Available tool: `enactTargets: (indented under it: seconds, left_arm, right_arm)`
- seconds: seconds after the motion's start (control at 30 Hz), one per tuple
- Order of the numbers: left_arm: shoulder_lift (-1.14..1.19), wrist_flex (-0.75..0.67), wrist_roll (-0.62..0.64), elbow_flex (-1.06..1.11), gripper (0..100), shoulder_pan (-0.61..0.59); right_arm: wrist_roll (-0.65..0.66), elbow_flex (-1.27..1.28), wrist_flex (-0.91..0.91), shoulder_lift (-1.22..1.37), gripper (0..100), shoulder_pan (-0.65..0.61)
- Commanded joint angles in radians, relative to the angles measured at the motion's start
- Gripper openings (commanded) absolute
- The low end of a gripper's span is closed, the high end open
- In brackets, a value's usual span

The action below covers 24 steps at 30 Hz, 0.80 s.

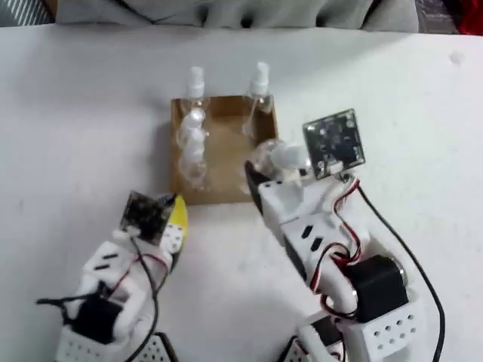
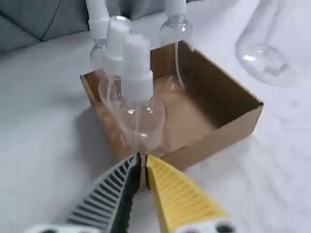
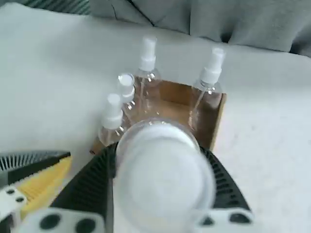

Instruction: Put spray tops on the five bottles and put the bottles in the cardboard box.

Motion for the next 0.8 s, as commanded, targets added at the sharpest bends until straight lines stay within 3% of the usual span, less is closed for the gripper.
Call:
enactTargets:
  seconds: [0.0, 0.13, 0.3, 0.6, 0.77]
  left_arm:
    - [-0.016, -0.097, 0.041, 0.037, 2, -0.065]
    - [-0.016, -0.097, 0.095, 0.068, 2, -0.139]
    - [-0.016, -0.104, 0.094, 0.164, 2, -0.182]
    - [-0.015, -0.014, 0.091, 0.167, 2, -0.194]
    - [-0.015, 0.006, -0.051, 0.167, 2, -0.196]
  right_arm:
    - [0.049, 0.021, 0.012, 0.008, 1.5, 0.051]
    - [0.051, 0.1, -0.084, 0.07, 1.7, 0.061]
    - [0.176, 0.189, -0.229, 0.134, 1.6, 0.064]
    - [0.176, 0.213, -0.297, 0.15, 1.6, 0.064]
    - [0.207, 0.117, -0.289, 0.183, 1.5, 0.065]
